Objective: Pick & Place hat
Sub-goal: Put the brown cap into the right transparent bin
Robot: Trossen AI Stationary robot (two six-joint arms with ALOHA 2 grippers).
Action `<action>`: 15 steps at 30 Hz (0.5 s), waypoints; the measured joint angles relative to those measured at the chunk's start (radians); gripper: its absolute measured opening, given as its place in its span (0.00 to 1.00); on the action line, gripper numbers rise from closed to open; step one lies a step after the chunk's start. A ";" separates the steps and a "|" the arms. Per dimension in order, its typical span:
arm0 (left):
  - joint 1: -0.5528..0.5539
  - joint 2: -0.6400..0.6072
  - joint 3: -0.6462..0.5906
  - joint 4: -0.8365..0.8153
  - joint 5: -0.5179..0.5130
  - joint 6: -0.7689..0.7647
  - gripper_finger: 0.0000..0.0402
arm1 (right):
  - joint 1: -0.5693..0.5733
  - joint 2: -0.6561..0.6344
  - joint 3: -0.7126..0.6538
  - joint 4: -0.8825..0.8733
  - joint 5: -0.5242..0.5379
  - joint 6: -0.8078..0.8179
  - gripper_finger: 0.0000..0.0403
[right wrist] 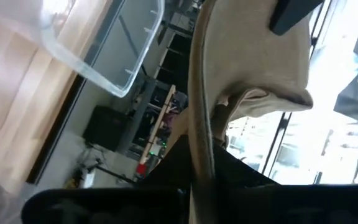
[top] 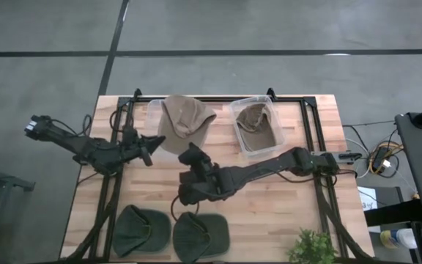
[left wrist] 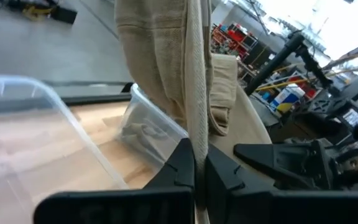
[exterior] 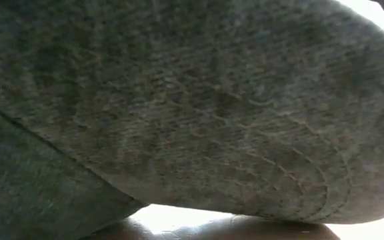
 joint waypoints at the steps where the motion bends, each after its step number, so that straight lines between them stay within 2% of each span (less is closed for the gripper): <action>1: 0.000 -0.009 0.005 0.000 0.001 0.020 0.02 | 0.000 -0.003 0.001 0.014 -0.001 0.000 0.04; 6: 0.001 -0.035 0.052 0.005 -0.008 0.115 0.02 | -0.006 -0.010 0.061 0.078 -0.012 -0.011 0.15; 15: 0.001 -0.037 0.138 0.001 -0.058 0.281 0.02 | -0.012 -0.039 0.082 0.130 -0.003 0.019 0.44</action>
